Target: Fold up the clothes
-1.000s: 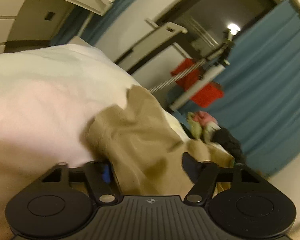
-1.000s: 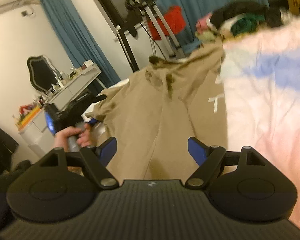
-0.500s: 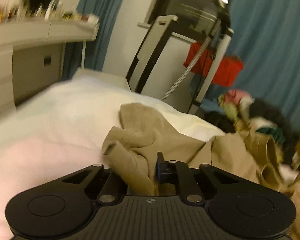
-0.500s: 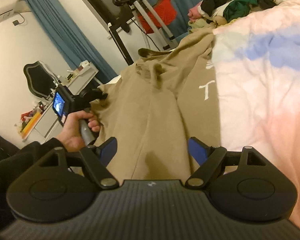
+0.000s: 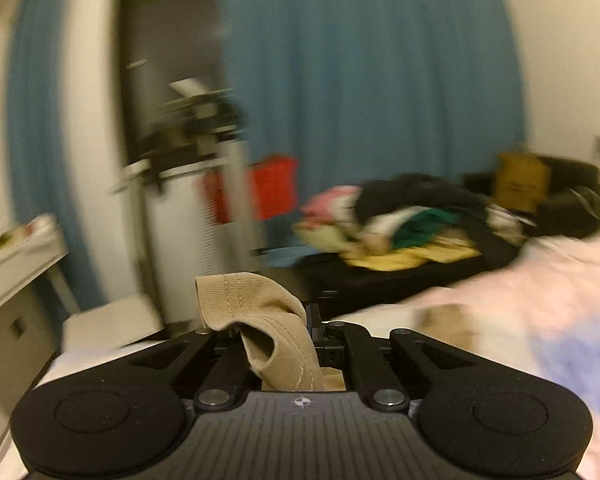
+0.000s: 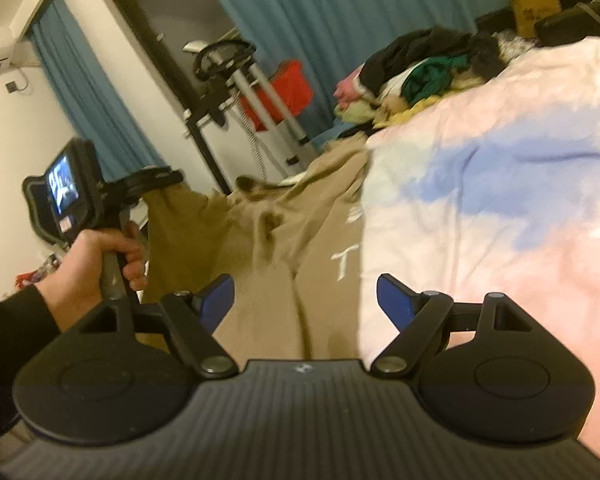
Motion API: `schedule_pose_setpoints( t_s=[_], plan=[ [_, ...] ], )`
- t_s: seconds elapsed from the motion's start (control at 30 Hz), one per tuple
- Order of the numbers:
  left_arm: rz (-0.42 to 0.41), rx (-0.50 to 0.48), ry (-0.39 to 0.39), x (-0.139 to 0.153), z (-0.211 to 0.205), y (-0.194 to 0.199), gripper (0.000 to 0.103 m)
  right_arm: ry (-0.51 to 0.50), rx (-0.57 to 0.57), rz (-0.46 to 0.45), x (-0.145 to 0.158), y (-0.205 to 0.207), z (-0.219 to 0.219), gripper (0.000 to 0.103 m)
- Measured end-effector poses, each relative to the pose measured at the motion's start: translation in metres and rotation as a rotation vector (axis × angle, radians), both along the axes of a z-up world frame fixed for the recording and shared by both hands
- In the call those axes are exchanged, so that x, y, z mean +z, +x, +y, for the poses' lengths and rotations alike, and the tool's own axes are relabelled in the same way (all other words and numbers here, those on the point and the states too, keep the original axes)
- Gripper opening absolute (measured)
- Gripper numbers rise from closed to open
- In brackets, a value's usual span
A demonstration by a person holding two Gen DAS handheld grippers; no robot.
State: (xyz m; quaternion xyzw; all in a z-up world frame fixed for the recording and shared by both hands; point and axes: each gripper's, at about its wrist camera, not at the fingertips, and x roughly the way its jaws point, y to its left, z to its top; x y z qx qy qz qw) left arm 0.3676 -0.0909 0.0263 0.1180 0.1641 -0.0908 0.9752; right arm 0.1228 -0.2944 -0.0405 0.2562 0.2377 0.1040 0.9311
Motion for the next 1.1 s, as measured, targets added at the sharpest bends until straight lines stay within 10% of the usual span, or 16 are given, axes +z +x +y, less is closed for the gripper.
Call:
schedule_pose_setpoints(
  t_s=[0.2, 0.33, 0.47, 0.8, 1.1],
  plan=[
    [0.08, -0.066, 0.025, -0.052, -0.083, 0.007, 0.004, -0.01, -0.072, -0.02, -0.001, -0.008, -0.03, 0.081],
    [0.151, -0.047, -0.058, -0.076, -0.087, 0.014, 0.043, 0.028, -0.081, -0.014, -0.011, -0.005, -0.048, 0.081],
    [0.195, -0.031, -0.145, -0.075, -0.063, 0.004, 0.056, 0.048, -0.109, -0.003, -0.021, 0.003, -0.059, 0.082],
    [0.166, 0.097, -0.213, -0.003, 0.055, -0.153, 0.074, -0.044, -0.072, 0.001, -0.024, 0.003, -0.029, 0.082],
    [0.133, 0.191, -0.239, 0.004, 0.116, -0.289, 0.078, 0.079, 0.228, 0.091, -0.022, -0.037, 0.033, 0.074]
  ],
)
